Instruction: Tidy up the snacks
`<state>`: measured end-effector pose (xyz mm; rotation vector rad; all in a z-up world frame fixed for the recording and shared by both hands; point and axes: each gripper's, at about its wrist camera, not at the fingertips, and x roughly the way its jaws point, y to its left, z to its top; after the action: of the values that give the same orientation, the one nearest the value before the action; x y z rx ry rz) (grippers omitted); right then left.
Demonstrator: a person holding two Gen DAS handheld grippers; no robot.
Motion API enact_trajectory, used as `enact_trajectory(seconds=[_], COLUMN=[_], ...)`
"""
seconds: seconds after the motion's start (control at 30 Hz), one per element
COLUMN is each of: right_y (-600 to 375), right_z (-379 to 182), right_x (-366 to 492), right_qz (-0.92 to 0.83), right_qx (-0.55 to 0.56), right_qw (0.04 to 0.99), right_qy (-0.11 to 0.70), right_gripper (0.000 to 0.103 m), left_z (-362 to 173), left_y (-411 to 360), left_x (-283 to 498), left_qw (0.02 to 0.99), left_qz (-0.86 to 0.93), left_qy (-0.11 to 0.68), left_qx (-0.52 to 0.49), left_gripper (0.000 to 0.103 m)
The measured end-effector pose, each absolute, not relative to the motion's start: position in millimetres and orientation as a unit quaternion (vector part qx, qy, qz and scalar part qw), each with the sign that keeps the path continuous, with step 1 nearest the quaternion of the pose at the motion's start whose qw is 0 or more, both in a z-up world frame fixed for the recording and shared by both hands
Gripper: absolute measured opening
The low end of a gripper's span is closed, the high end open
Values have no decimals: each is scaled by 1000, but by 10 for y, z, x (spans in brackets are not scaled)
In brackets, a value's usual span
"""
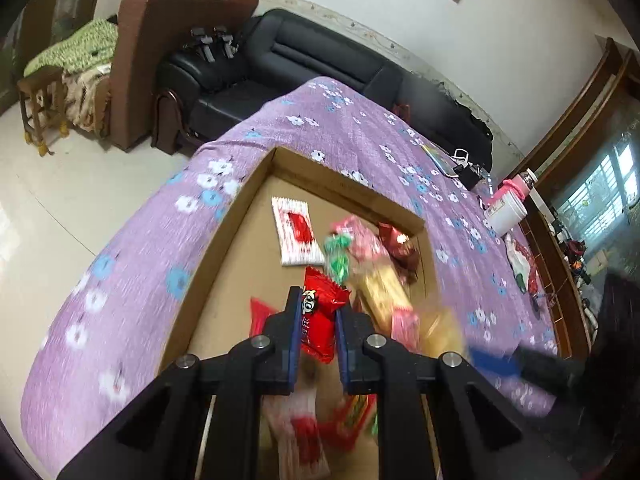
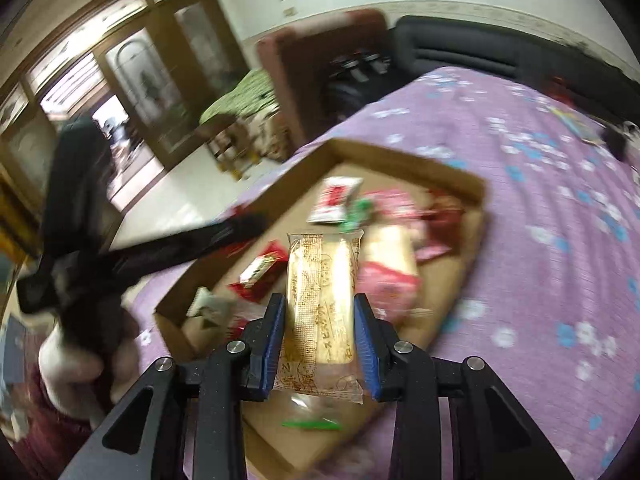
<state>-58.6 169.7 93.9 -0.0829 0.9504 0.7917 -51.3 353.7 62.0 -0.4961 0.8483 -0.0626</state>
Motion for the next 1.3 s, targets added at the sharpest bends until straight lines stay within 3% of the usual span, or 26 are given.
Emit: enact_trajectory(seconds=[0.2, 0.27, 0.33, 0.43, 0.67, 0.8, 0.9, 1.0, 1.3], right_y=[2130, 2197, 2235, 2226, 1970, 1706, 1450, 1192, 515], right_z=[737, 667, 616, 578, 791, 900, 912, 900, 842], right_x=[-593, -558, -542, -552, -736, -931, -1062, -1119, -1307], right_qz=[383, 383, 378, 378, 373, 357, 335, 309, 233], right_qx=[-69, -72, -75, -81, -68, -63, -57, -37, 21], right_qw=[804, 801, 805, 808, 829, 850, 866, 876, 896], right_qy=[450, 454, 451, 445, 411, 383, 367, 369, 378], right_gripper=[37, 37, 38, 38, 57, 61, 66, 70, 75], left_z=[484, 445, 464, 572, 862, 1041, 1131, 1184, 1132], left_y=[3691, 3728, 3746, 3753, 3656, 3462, 3302, 3109, 2680], left_x=[-123, -62, -77, -179, -496, -818, -1087, -1295, -1650], left_qw=[866, 861, 861, 874, 894, 916, 929, 935, 922], left_qz=[-16, -4, -10, -12, 8, 74, 118, 159, 202], left_qy=[433, 443, 440, 417, 391, 358, 323, 299, 313], left_qx=[-249, -249, -257, -248, -219, -168, -140, -108, -110], left_gripper=[15, 21, 47, 64, 69, 86, 90, 100, 101])
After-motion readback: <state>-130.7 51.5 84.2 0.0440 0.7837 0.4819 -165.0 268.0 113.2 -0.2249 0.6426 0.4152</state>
